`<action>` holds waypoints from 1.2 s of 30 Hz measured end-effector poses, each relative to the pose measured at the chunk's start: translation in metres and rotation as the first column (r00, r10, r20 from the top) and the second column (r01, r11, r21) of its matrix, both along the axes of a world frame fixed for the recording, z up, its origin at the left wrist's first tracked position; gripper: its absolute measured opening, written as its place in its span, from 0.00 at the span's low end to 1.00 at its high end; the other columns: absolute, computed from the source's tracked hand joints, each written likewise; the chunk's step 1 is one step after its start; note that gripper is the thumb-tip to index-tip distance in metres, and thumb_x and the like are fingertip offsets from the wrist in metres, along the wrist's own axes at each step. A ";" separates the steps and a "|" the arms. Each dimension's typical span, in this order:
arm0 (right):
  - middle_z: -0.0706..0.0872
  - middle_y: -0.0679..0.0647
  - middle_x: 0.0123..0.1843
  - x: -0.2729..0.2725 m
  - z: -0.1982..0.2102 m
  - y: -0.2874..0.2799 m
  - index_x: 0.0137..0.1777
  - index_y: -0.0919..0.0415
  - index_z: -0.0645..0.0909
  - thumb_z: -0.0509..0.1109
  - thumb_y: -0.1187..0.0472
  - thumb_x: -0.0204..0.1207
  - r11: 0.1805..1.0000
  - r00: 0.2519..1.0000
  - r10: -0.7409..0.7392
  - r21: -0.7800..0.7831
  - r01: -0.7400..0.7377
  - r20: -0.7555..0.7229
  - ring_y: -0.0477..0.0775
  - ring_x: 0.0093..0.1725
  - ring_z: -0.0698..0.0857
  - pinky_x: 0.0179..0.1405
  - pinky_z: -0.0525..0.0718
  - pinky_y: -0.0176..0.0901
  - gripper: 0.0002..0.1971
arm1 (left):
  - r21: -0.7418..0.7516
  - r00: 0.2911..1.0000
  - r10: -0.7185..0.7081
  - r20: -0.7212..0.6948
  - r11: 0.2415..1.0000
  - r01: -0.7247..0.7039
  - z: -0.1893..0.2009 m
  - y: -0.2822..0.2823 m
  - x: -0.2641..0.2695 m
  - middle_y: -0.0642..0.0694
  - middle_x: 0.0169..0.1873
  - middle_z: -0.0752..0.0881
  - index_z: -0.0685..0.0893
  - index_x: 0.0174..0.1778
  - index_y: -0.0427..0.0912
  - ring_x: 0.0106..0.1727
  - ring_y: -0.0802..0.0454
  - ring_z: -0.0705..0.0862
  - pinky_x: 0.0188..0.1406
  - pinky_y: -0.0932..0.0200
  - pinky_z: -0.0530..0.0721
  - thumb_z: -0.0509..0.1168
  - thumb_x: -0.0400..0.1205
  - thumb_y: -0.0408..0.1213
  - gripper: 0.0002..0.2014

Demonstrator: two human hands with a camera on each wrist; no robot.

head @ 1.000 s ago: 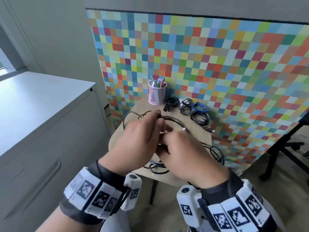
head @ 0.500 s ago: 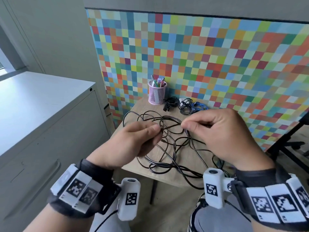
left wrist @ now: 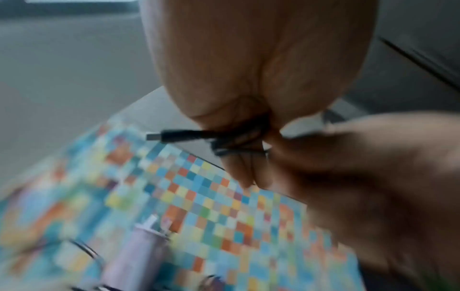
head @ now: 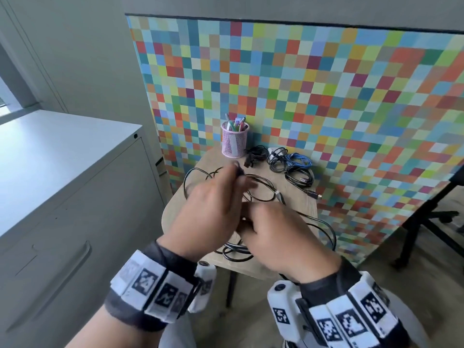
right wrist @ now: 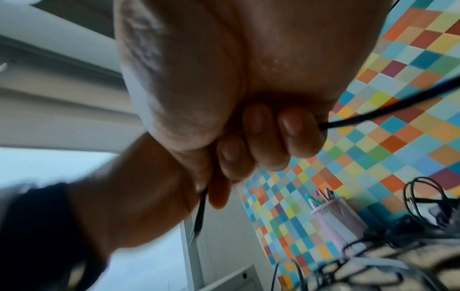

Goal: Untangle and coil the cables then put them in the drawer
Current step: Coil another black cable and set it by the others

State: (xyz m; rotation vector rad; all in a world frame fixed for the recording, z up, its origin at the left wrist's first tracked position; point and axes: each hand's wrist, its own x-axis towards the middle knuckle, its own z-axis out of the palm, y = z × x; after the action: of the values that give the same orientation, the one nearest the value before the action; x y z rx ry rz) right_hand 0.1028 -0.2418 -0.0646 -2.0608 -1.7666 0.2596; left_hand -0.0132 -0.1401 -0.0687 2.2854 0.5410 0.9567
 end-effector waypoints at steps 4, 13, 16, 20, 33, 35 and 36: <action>0.82 0.39 0.29 0.019 0.015 -0.009 0.40 0.43 0.83 0.71 0.43 0.81 0.999 0.999 -0.013 0.046 0.015 -0.051 0.45 0.31 0.78 0.33 0.76 0.47 0.09 | 0.012 0.935 -0.019 -0.353 1.000 0.025 0.000 0.006 -0.004 0.54 0.22 0.81 0.76 0.34 0.46 0.30 0.56 0.79 0.33 0.60 0.70 0.54 0.93 0.47 0.21; 0.94 0.43 0.46 0.053 0.013 -0.009 0.52 0.40 0.91 0.67 0.37 0.83 0.955 0.961 -0.028 0.278 0.107 -0.275 0.46 0.49 0.92 0.53 0.89 0.57 0.14 | -0.711 0.825 -0.364 0.432 0.426 0.560 0.012 0.003 -0.017 0.45 0.20 0.68 0.78 0.39 0.37 0.19 0.51 0.64 0.21 0.59 0.62 0.55 0.89 0.39 0.15; 0.93 0.51 0.45 0.040 0.001 -0.002 0.59 0.36 0.85 0.54 0.22 0.78 0.975 0.969 -0.039 0.204 0.091 -0.244 0.56 0.47 0.91 0.49 0.89 0.57 0.27 | -0.662 0.748 -0.199 0.634 0.361 0.657 0.017 -0.006 -0.009 0.40 0.23 0.78 0.74 0.44 0.37 0.21 0.46 0.77 0.26 0.60 0.80 0.53 0.90 0.38 0.12; 0.84 0.48 0.34 0.018 -0.008 0.002 0.52 0.41 0.78 0.61 0.47 0.89 0.994 0.989 -0.021 0.099 0.035 -0.146 0.56 0.38 0.82 0.39 0.78 0.51 0.07 | -0.611 0.704 -0.078 0.706 0.436 0.661 0.010 -0.010 0.001 0.28 0.52 0.91 0.73 0.48 0.38 0.56 0.36 0.92 0.58 0.50 0.90 0.51 0.92 0.40 0.12; 0.86 0.33 0.30 0.035 0.034 -0.019 0.44 0.38 0.91 0.74 0.41 0.77 0.993 0.998 -0.028 0.109 0.034 -0.060 0.38 0.32 0.83 0.35 0.82 0.43 0.06 | -0.169 0.916 -0.159 -0.368 0.980 0.102 0.010 0.001 -0.006 0.53 0.21 0.81 0.82 0.34 0.47 0.25 0.57 0.78 0.32 0.61 0.74 0.56 0.92 0.50 0.22; 0.91 0.31 0.37 0.043 0.041 -0.022 0.45 0.38 0.93 0.74 0.40 0.74 0.984 0.992 -0.019 0.176 0.041 -0.127 0.36 0.39 0.89 0.43 0.89 0.45 0.07 | -0.433 0.921 -0.294 -0.257 0.887 0.162 0.011 0.005 -0.009 0.53 0.18 0.72 0.82 0.32 0.45 0.21 0.54 0.69 0.24 0.61 0.68 0.56 0.91 0.54 0.26; 0.92 0.32 0.39 0.047 0.044 -0.023 0.45 0.38 0.93 0.75 0.41 0.73 0.976 0.988 -0.013 0.212 0.046 -0.154 0.35 0.42 0.90 0.46 0.90 0.47 0.08 | -0.556 0.919 -0.364 -0.151 0.800 0.225 0.010 0.006 -0.011 0.52 0.19 0.69 0.81 0.32 0.43 0.21 0.53 0.65 0.22 0.61 0.64 0.57 0.90 0.55 0.25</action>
State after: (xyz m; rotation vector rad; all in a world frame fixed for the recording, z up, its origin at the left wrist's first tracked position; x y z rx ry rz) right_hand 0.1500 -0.2651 -0.0208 -1.8620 -1.5972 0.2007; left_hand -0.0243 -0.1339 -0.0584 1.9059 0.4578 0.3026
